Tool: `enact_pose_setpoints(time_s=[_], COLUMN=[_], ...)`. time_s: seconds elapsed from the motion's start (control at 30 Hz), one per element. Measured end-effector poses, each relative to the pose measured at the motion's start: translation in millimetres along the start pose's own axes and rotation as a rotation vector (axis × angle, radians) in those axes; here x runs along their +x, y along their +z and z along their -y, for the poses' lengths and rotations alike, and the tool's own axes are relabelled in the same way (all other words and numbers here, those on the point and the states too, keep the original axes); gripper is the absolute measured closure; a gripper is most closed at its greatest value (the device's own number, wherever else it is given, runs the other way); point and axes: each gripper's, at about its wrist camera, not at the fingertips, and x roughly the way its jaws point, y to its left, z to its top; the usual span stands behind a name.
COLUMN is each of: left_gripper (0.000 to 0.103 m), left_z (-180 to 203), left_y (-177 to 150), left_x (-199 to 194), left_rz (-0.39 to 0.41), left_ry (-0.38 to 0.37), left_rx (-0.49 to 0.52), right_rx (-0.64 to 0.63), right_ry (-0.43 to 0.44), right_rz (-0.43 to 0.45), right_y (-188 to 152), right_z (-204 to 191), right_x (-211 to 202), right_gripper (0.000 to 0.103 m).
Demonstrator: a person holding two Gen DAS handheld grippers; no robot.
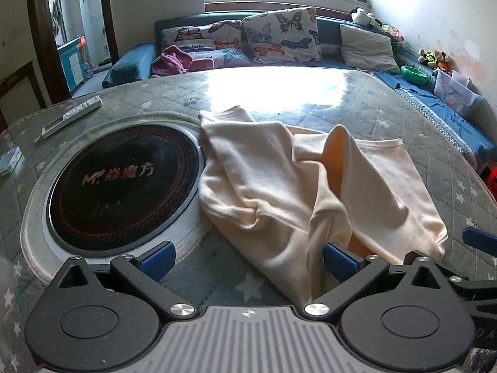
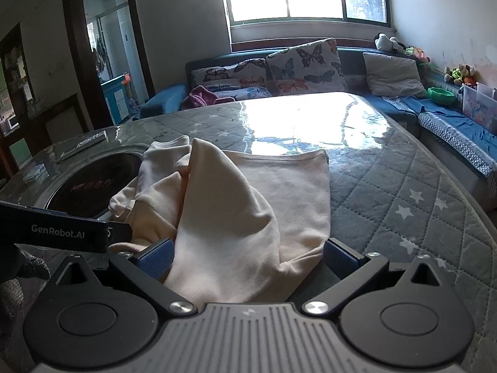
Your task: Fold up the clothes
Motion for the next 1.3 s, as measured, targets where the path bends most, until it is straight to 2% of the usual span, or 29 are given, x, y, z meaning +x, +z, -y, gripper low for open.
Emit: enact_pose_setpoints(time_s=[0.23,0.57,0.67,0.77,0.8,0.83,0.93,1.07,1.3], left_gripper=[0.0,0.001,0.013,0.03,0.038,0.052,0.079,0.091,0.093], left_z=[9.0,23.9,27.5,27.4,26.4,24.6,18.1,9.6,-17.2], left_y=[12.3,30.4,35.2,37.1,36.8,37.2,35.9,30.9,18.4], left_x=[6.2,11.7,18.3,30.0,33.7,38.4,46.2,42.8,20.9], left_rz=[0.013,0.082,0.078,0.049,0.04,0.027,-0.007,0.002,0.033], left_ry=[-0.014,-0.068,-0.105,-0.138,-0.142,-0.149,-0.192,-0.207,-0.206], left_rx=[0.026,0.093,0.12,0.134,0.133,0.131,0.115,0.11,0.037], right_rx=[0.006,0.052,0.055,0.041,0.029,0.017,-0.032,-0.099,-0.201], right_ry=[0.004,0.002,0.005,0.012,0.016,0.021,0.059,0.103,0.146], right_rz=[0.0,0.005,0.022,0.037,0.042,0.043,0.048,0.047,0.002], right_y=[5.3,13.2,20.0,29.6,33.4,36.8,48.9,61.4,73.7], right_z=[5.9,22.3,27.9,29.9,29.3,28.2,21.8,8.8,-17.4], right_x=[5.6,16.5,20.4,25.5,27.7,29.7,38.3,50.8,79.9], right_gripper=[0.0,0.0,0.0,0.001,0.002,0.003,0.01,0.011,0.019])
